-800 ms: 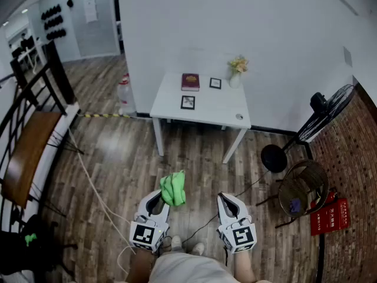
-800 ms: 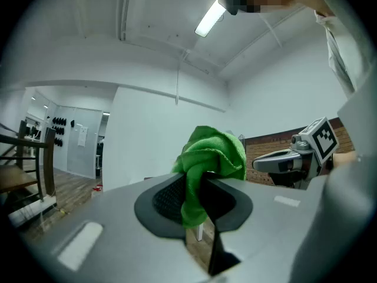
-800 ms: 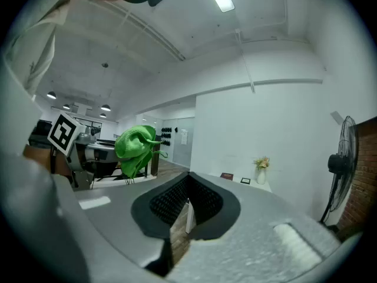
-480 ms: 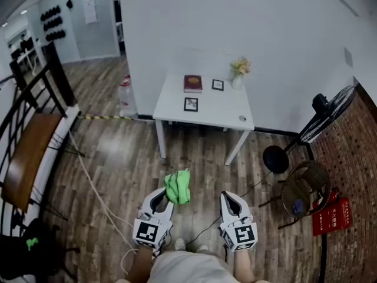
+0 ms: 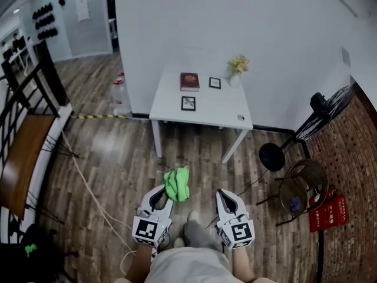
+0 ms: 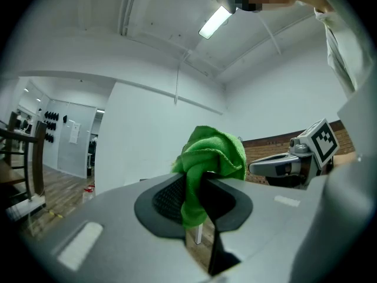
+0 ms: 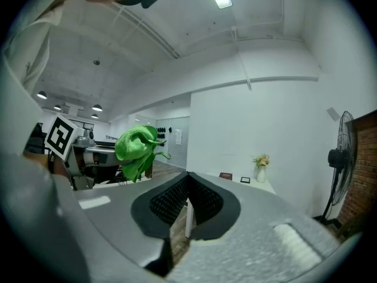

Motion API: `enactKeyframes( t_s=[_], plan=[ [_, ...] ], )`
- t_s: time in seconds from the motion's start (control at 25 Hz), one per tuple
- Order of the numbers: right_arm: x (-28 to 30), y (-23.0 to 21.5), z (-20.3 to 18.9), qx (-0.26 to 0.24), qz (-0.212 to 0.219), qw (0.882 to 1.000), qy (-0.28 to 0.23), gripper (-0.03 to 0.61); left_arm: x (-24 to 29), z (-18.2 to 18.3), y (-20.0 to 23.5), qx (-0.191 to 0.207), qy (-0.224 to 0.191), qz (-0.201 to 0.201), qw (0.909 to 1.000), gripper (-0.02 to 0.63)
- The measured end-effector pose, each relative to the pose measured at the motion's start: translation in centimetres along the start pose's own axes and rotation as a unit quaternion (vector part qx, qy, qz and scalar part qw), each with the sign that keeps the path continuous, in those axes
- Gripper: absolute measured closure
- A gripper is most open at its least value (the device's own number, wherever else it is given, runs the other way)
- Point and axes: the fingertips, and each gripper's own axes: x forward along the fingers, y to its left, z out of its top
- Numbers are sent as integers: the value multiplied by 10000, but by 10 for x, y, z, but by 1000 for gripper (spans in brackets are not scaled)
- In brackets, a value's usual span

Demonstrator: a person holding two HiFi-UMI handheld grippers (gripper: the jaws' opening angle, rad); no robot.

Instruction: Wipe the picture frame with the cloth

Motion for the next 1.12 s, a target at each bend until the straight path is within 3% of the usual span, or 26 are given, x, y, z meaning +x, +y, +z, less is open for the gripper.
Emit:
enactKeyframes(
  t_s=[0.48, 1.12],
  plan=[
    [79, -29, -2, 24, 261, 9997, 7, 575, 57, -4, 44, -11, 48, 191, 9998, 531],
    [211, -122, -5, 56, 491, 9984, 282, 575, 204, -2, 111, -151, 149, 377, 9991, 531]
  ],
)
